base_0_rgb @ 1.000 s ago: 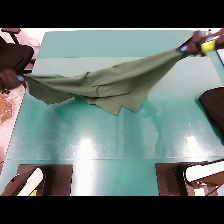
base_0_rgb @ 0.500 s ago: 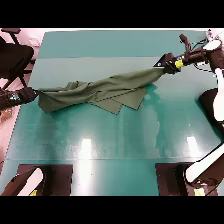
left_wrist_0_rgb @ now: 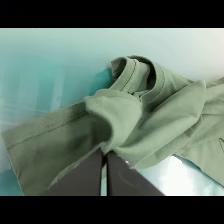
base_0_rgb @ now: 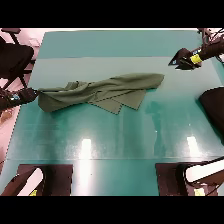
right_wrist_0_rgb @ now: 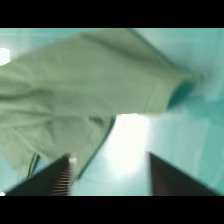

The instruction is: Fold the shirts.

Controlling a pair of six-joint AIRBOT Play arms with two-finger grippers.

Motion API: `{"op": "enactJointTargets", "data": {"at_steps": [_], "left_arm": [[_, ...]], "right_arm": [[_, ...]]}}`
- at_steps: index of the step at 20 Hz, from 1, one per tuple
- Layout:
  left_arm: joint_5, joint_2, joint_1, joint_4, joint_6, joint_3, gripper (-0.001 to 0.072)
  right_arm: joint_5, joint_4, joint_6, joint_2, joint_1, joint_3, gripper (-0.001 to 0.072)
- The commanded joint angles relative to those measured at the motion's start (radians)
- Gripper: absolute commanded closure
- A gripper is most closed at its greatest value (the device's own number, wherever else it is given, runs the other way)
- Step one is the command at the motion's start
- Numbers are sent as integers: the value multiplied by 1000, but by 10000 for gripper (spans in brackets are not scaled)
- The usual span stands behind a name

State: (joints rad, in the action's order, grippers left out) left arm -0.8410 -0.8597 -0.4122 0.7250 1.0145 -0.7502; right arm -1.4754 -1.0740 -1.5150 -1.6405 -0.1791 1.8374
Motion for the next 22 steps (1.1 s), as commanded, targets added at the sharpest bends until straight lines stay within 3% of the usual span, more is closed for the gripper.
{"op": "enactJointTargets", "data": {"at_steps": [1,5,8,9,10,16,22], "left_arm": [[-5,0,0,0,-2,0,678],[-7,0,0,0,-2,0,677],[-8,0,0,0,-2,0,677],[-8,0,0,0,-2,0,677],[-10,0,0,0,-2,0,677],[-13,0,0,-1,-2,0,677],[-14,0,0,-1,-2,0,677]], "right_arm": [[79,-56,-42,154,40,-250,328],[400,191,-27,312,97,-717,327],[560,320,-5,338,150,-911,311],[585,341,-5,338,172,-951,145],[604,352,-5,338,193,-981,63],[703,350,-30,337,321,-1065,68],[768,500,-24,244,393,-1064,92]]}}
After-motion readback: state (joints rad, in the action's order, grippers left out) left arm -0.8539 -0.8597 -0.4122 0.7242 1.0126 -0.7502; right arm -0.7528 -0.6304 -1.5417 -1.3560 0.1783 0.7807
